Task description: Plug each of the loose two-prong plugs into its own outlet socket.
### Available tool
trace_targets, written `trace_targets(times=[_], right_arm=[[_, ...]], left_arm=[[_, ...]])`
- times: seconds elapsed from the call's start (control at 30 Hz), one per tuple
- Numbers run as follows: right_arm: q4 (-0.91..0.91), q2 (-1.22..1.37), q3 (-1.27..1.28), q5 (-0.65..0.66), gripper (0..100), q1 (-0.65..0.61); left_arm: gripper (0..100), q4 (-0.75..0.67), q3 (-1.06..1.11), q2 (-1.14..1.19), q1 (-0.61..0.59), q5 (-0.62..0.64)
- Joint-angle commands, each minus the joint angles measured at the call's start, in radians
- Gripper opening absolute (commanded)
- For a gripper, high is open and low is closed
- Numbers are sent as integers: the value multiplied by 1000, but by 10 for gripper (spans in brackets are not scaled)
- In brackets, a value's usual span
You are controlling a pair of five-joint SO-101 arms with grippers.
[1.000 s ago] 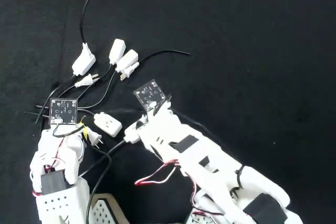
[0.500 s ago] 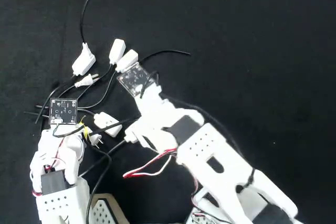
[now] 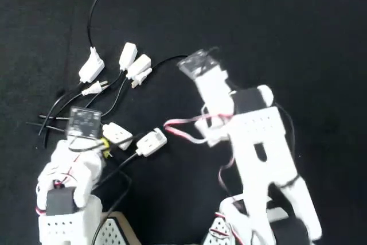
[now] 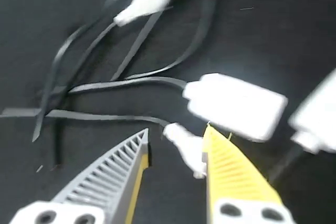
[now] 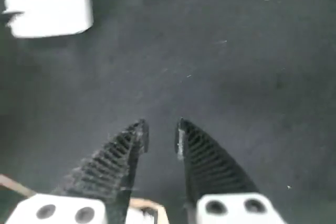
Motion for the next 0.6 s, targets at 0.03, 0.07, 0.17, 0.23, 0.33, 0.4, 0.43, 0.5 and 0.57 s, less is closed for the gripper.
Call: trace_targets(times=[0.03,0.07,0.17,0.23,0.33,0.4,0.43,0.5,0.57], right_arm=[[-282,137,25,12,82,121],[-298,157,19,12,82,133],[-305,205,-18,15,82,158],[-290,236,-44,43,82,164],[-264,294,-81,55,82,160],[-262,334,-107,55,82,160],[-259,352,-120,55,82,161],[-258,389,-140,55,82,164],[-258,415,-153,55,81,164]], left_arm=[[208,17,-74,5,180,-43],[234,14,-74,5,208,-49],[263,-17,-74,52,252,-57],[263,-77,-81,133,265,-57],[265,-190,-114,331,274,-57],[265,-276,-166,502,275,-58],[265,-315,-202,592,278,-58],[266,-351,-282,775,321,-66],[266,-356,-369,956,383,-109]])
